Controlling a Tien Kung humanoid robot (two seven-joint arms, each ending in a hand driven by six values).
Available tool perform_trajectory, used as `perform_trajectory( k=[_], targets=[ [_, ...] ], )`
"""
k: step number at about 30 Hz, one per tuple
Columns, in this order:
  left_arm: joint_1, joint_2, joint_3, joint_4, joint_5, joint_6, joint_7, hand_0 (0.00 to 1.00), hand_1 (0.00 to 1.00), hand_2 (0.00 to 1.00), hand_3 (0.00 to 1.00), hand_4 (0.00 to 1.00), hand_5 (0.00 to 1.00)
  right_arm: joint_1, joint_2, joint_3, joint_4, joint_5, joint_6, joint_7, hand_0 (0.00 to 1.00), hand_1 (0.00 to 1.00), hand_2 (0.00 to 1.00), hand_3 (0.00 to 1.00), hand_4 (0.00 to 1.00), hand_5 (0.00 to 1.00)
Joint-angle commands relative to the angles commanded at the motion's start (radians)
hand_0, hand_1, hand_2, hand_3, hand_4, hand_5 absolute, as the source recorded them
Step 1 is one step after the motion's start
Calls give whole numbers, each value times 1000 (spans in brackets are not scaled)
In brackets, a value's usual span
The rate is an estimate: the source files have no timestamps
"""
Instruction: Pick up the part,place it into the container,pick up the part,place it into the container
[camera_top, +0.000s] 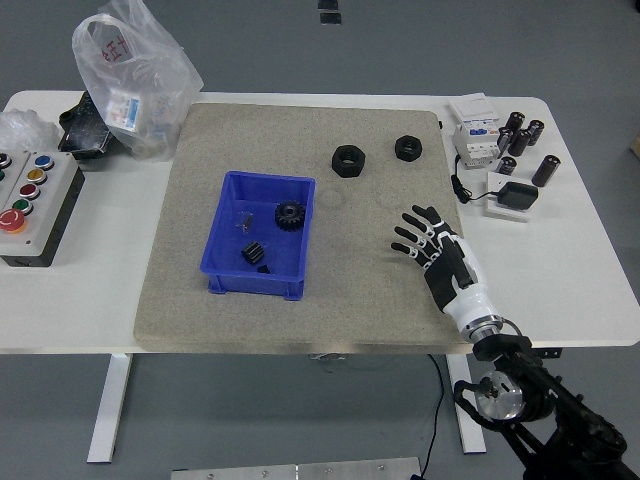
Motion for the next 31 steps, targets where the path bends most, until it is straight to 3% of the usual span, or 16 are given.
perform_trajectory(
  k=[11,20,31],
  targets=[
    [-1,-1,3,0,-7,0,-5,608,633,611,644,636,264,-13,5,40,26,16,28,-16,538,660,736,685,859,599],
    [-1,-4,3,0,-9,-1,-6,608,633,611,644,637,265,-30,2,140,107,-12,27,-26,547,656,734,684,854,605],
    [-8,-4,9,0,-12,-3,-12,608,634,611,644,637,264,-32,1,147,96,-22,22,-41,535,654,730,684,837,652]
  ],
)
